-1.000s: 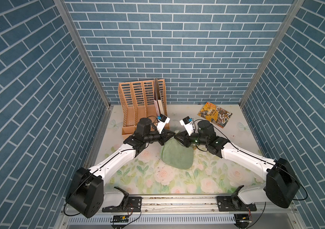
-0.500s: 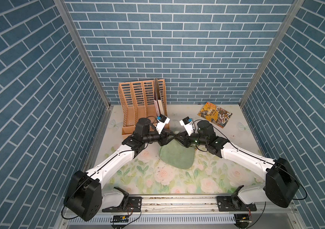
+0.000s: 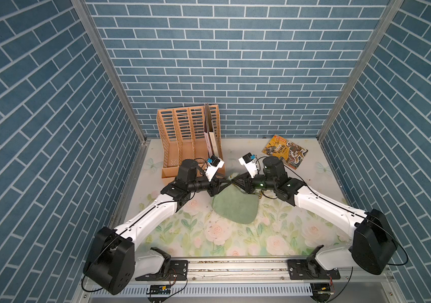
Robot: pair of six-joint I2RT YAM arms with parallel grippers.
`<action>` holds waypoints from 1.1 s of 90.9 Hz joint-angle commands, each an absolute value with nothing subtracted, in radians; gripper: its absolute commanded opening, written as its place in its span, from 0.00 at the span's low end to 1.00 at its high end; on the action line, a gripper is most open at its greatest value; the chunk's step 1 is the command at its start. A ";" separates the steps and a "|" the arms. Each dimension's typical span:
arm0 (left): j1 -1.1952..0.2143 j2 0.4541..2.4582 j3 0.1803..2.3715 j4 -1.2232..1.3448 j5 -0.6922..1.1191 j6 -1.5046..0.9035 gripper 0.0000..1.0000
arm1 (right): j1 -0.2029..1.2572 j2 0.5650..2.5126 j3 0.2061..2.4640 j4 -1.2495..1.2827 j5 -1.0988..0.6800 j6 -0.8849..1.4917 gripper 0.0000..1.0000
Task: Remove the decoration from the bag
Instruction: Remove the decoration item from the bag.
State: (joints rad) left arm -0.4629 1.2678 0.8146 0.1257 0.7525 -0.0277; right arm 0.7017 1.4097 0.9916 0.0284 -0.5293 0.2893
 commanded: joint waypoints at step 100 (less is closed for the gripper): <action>-0.546 1.231 0.784 0.224 0.596 0.181 0.71 | 0.636 1.417 1.159 -0.215 -0.682 0.212 0.18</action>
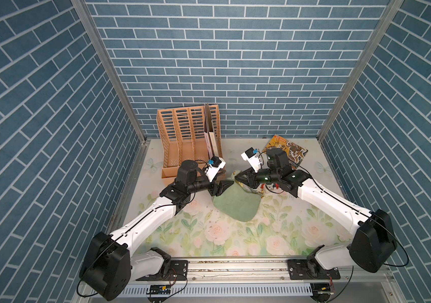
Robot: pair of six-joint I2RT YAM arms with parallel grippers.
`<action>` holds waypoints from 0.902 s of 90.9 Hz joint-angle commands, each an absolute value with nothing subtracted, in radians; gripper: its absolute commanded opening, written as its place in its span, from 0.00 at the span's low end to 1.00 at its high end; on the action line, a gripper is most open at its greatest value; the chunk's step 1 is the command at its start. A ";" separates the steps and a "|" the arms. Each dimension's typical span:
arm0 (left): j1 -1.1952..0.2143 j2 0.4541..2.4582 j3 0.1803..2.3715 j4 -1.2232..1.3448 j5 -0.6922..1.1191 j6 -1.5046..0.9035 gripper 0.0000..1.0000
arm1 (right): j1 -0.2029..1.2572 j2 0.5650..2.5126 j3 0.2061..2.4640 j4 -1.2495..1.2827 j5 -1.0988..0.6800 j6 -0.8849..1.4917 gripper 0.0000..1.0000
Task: Remove the decoration from the bag
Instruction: Remove the decoration item from the bag.
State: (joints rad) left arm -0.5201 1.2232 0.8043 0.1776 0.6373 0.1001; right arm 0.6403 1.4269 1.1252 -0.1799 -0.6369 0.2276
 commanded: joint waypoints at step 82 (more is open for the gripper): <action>-0.587 1.212 0.831 0.129 0.634 0.224 0.01 | 0.638 1.429 1.197 -0.247 -0.543 0.182 0.16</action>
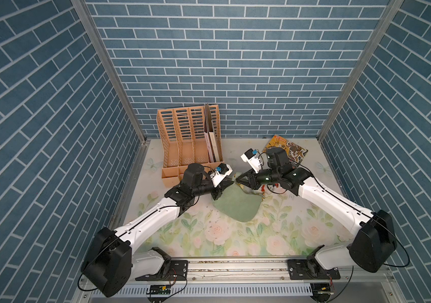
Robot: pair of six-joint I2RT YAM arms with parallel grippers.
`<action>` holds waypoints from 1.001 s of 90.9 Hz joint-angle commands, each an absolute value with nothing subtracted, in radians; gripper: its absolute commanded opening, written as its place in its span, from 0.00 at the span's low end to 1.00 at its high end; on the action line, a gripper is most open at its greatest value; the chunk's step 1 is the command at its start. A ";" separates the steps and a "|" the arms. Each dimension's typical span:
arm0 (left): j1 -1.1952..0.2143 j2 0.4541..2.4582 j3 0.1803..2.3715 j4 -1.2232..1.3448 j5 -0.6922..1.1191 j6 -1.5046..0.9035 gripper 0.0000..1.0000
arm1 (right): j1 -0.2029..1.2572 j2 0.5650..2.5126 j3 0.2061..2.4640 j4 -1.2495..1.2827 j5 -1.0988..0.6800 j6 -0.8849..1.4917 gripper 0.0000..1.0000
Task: Remove the decoration from the bag
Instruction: Remove the decoration item from the bag.
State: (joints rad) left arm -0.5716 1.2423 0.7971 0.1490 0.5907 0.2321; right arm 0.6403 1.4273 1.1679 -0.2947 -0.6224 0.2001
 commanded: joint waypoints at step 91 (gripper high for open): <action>-0.541 1.228 0.806 0.201 0.476 -0.079 0.01 | 0.699 1.394 1.093 -0.203 -0.340 0.190 0.17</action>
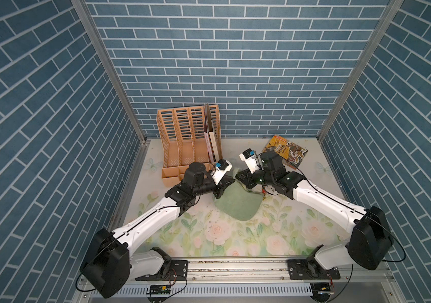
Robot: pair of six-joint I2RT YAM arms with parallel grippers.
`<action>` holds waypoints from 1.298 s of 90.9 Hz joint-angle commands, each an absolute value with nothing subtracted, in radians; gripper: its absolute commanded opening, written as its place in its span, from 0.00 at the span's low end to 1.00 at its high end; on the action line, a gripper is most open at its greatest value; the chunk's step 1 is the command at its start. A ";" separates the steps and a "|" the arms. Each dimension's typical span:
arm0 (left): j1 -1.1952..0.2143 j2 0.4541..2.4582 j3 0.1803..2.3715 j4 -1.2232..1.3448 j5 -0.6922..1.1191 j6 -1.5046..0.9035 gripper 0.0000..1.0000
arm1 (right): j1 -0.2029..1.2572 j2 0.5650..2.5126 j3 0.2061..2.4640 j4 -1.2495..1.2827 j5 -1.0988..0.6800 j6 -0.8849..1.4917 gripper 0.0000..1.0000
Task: Remove the decoration from the bag
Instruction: Place the bag at the center of the board.
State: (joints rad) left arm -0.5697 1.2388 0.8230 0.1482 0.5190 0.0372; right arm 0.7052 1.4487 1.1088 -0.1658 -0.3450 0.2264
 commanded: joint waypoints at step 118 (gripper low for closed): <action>-0.627 1.164 0.917 0.055 0.440 -0.338 0.63 | 0.734 1.188 0.833 0.173 -0.291 0.160 0.19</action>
